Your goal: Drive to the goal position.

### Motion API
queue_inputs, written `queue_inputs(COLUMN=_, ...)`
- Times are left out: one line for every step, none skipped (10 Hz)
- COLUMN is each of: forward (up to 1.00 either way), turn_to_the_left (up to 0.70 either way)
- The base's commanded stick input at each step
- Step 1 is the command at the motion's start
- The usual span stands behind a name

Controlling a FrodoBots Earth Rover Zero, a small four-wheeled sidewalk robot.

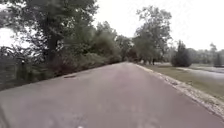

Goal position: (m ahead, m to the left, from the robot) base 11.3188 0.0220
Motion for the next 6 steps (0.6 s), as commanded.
queue_inputs(forward=1.00, turn_to_the_left=-0.10)
queue_inputs(forward=1.00, turn_to_the_left=-0.10)
queue_inputs(forward=1.00, turn_to_the_left=-0.10)
queue_inputs(forward=1.00, turn_to_the_left=-0.10)
queue_inputs(forward=1.00, turn_to_the_left=-0.10)
queue_inputs(forward=1.00, turn_to_the_left=-0.06)
